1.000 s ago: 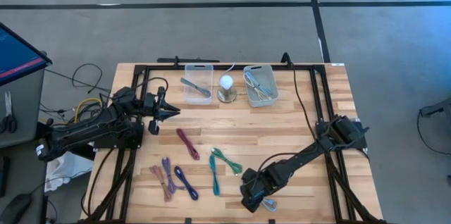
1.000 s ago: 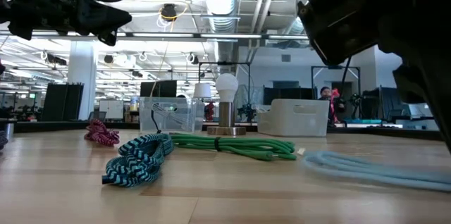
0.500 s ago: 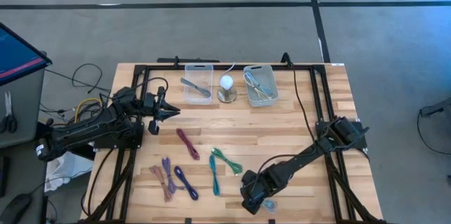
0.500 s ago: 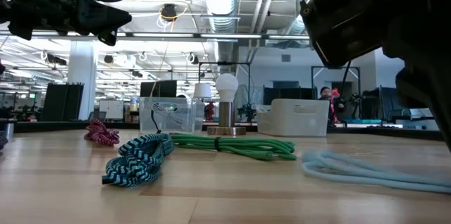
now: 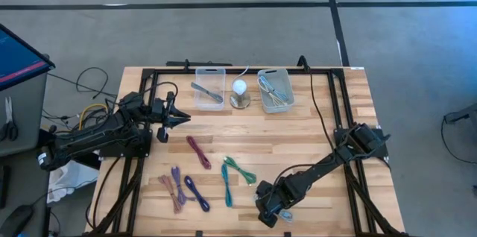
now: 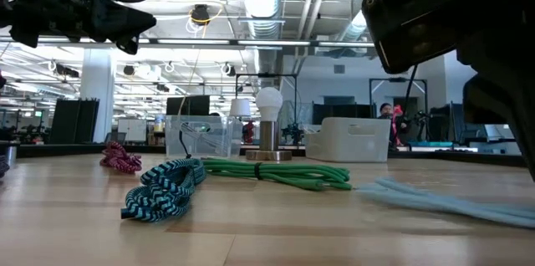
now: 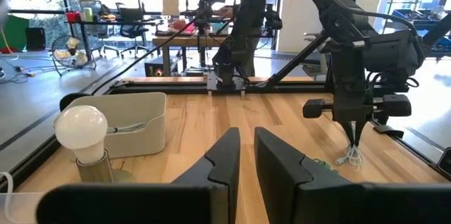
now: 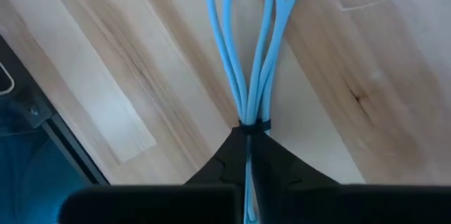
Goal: Pick & Place USB Port
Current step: Put the light blue charger cable into the gray bin
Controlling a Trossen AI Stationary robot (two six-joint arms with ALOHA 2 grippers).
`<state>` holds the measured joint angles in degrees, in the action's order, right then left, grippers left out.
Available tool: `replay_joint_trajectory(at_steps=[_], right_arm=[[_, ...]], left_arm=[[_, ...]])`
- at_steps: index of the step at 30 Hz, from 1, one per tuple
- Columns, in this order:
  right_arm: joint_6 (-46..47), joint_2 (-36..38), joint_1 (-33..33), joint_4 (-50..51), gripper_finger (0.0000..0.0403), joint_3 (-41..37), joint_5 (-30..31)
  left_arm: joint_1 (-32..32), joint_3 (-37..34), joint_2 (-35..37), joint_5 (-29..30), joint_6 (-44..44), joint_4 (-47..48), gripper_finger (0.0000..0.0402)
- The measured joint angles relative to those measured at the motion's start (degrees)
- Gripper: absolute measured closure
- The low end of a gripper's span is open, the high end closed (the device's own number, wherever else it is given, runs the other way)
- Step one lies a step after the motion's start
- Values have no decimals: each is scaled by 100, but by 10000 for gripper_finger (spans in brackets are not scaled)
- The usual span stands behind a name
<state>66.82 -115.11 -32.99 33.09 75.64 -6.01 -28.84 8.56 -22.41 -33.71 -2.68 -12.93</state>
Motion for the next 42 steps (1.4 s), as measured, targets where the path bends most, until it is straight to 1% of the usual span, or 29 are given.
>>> replay_joint_trajectory(at_steps=[3,7,15,22,26,29,36,42], right_arm=[[-206,73,41,28,400,-15,65],[-517,266,71,195,402,-25,640],[-688,838,167,1223,402,-14,1377],[-848,1560,273,1978,403,-5,2266],[-858,1960,374,2539,403,-5,2899],[-1006,2219,488,2755,403,-5,3329],[-1436,2929,862,2797,403,-477,3935],[-1876,3744,1132,2324,403,-1145,4392]], left_arm=[[0,0,0,0,0,2,357],[0,0,0,0,0,2,357],[0,0,0,0,15,4,357],[0,0,0,0,17,4,357],[0,0,0,0,17,4,357],[0,0,0,0,17,4,357],[0,0,0,2,17,6,357],[0,0,0,1,17,4,357]])
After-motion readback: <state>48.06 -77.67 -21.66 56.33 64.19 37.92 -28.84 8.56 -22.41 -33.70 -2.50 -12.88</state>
